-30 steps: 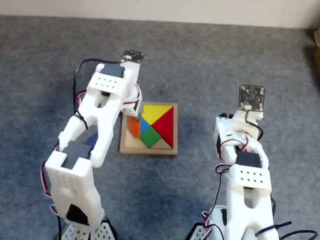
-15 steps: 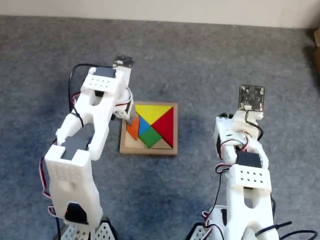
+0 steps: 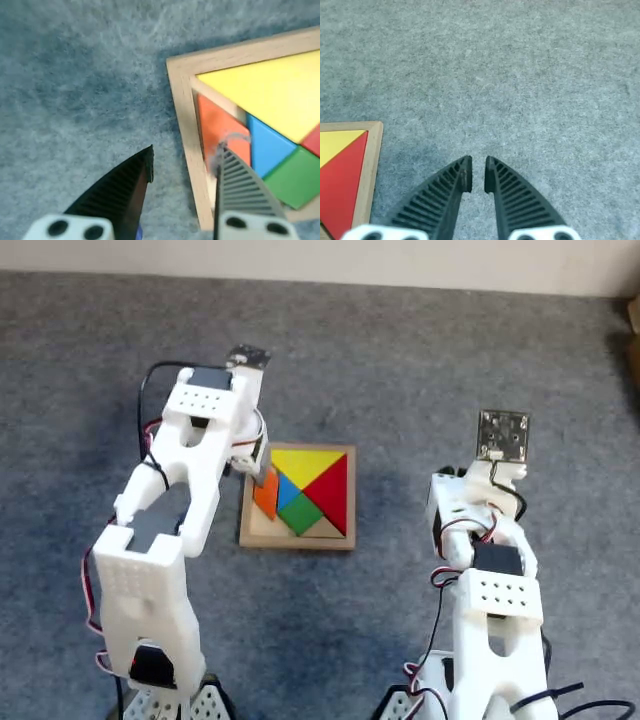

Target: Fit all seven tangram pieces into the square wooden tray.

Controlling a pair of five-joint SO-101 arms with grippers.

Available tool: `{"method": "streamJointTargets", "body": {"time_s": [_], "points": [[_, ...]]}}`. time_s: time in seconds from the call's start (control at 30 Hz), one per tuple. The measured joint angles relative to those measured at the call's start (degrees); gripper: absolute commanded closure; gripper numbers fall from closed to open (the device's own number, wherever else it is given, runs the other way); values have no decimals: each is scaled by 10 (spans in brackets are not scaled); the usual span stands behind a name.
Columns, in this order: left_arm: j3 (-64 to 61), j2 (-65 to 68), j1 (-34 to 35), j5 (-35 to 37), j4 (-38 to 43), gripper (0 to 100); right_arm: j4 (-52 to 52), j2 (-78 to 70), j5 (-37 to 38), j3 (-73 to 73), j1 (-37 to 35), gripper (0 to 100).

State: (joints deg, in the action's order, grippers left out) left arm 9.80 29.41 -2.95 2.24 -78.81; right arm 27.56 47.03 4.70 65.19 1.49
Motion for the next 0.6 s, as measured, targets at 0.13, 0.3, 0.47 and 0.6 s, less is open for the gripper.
{"method": "streamJointTargets", "body": {"time_s": [0.13,0.3,0.47,0.6], "points": [[13,28,1,1,13,794,0,0,0,0,0,943],[76,69,2,23,11,793,0,0,0,0,0,943],[135,103,24,31,11,796,0,0,0,0,0,943],[154,108,27,34,9,797,0,0,0,0,0,943]]}}
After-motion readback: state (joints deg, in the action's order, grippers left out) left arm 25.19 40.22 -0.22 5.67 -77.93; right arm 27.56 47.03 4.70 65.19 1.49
